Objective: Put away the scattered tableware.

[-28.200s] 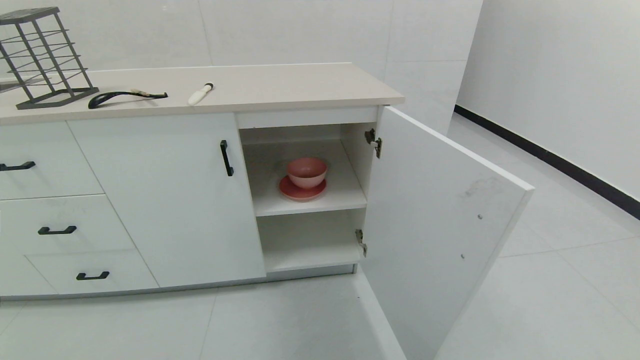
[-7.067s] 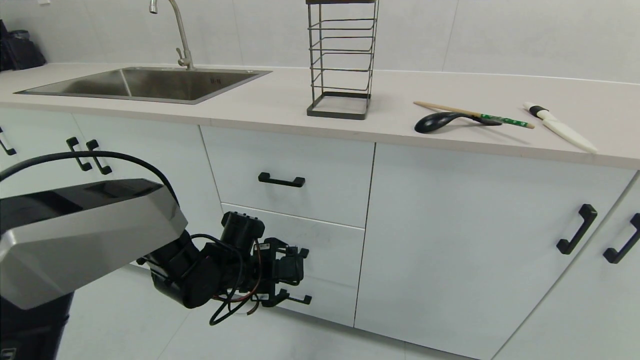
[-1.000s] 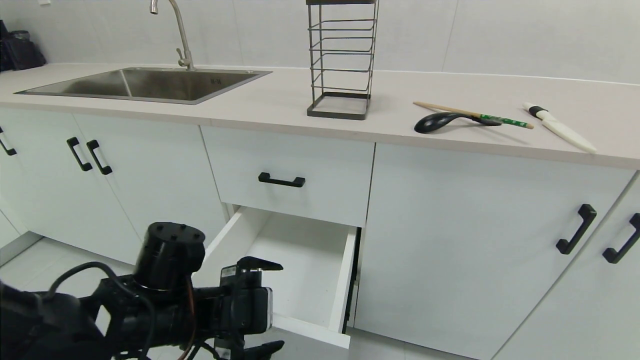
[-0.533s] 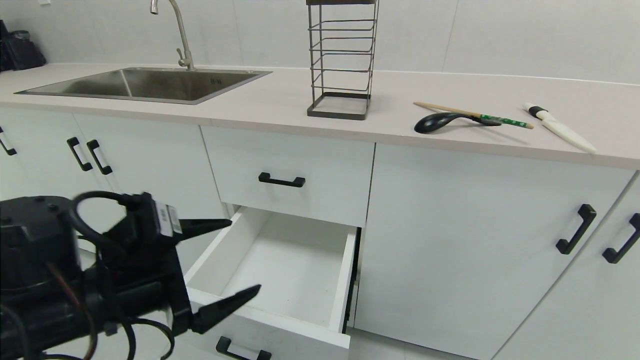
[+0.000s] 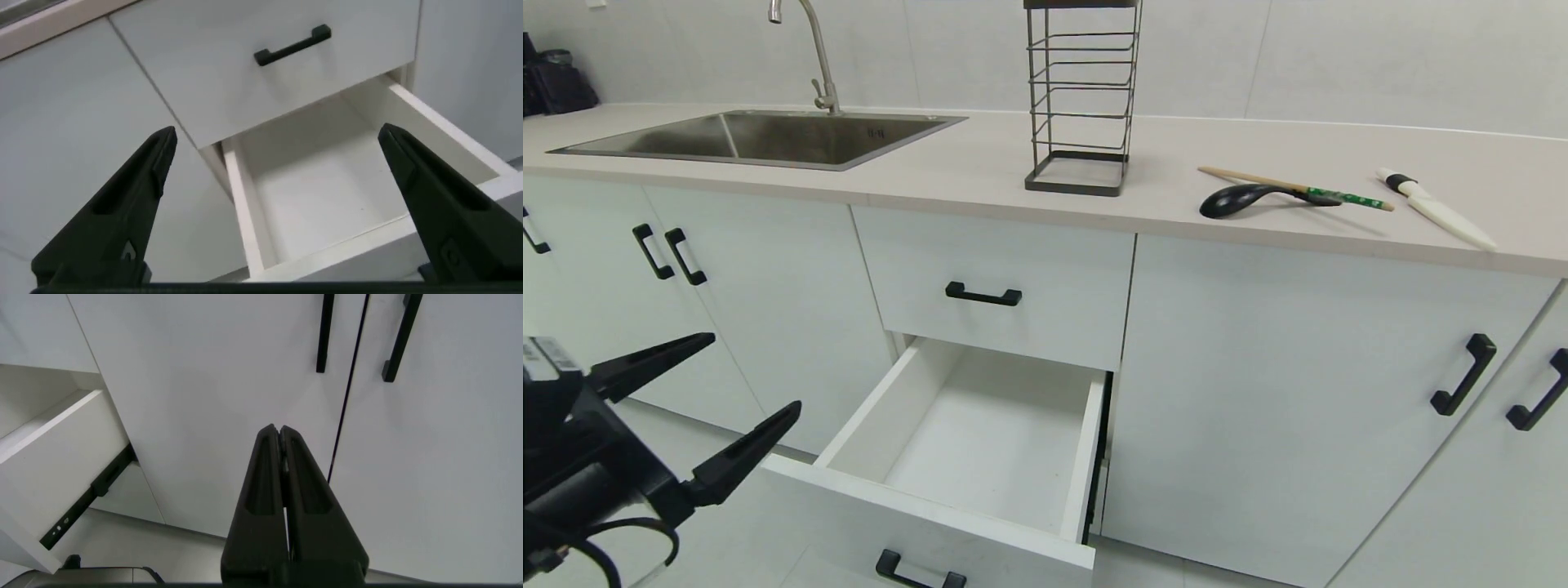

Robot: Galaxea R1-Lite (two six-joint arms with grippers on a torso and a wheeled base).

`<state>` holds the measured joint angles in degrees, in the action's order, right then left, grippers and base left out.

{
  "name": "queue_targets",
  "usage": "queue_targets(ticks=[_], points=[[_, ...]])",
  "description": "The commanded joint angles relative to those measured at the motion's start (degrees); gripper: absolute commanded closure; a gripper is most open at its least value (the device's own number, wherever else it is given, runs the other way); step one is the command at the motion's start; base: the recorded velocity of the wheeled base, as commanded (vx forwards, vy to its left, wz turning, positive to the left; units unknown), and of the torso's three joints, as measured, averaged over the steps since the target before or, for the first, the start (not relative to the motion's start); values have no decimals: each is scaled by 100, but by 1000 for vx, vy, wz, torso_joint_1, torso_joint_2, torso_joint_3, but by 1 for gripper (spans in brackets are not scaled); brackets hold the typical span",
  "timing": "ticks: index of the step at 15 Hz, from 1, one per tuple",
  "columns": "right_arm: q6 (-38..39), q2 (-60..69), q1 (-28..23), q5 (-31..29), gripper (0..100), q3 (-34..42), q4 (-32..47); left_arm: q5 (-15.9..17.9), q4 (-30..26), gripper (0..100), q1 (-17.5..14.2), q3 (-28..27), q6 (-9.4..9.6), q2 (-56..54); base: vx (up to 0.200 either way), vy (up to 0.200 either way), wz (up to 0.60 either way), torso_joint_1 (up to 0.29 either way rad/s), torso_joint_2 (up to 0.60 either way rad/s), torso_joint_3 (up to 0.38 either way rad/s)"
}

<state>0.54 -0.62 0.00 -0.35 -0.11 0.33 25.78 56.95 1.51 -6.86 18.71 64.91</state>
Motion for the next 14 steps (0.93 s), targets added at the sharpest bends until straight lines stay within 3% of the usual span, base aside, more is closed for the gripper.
queue_targets(ticks=[1,2,4,6,8,9,13,14], points=[[-1,-8,0,0,100,2,2,-3,9,0,-327,344,-201,-893,0,0,0,0,0,0],[-1,-8,0,0,100,2,2,6,-35,0,-371,484,-518,-1262,0,0,0,0,0,0],[-1,-8,0,0,100,2,2,14,-88,0,-336,686,-913,-1895,0,0,0,0,0,0],[-1,-8,0,0,100,-7,2,14,-580,0,-327,686,-1107,-2783,0,0,0,0,0,0],[-1,-8,0,0,100,2,2,14,-1380,0,-327,678,-1115,-3670,0,0,0,0,0,0],[-1,-8,0,0,100,2,2,14,-2197,0,-318,660,-1115,-4470,0,0,0,0,0,0],[-1,-8,0,0,100,-7,2,23,-4439,0,-54,686,-1107,-6254,0,0,0,0,0,0],[-1,-8,0,0,100,-7,2,23,-4650,0,-81,678,-1115,-6360,0,0,0,0,0,0]])
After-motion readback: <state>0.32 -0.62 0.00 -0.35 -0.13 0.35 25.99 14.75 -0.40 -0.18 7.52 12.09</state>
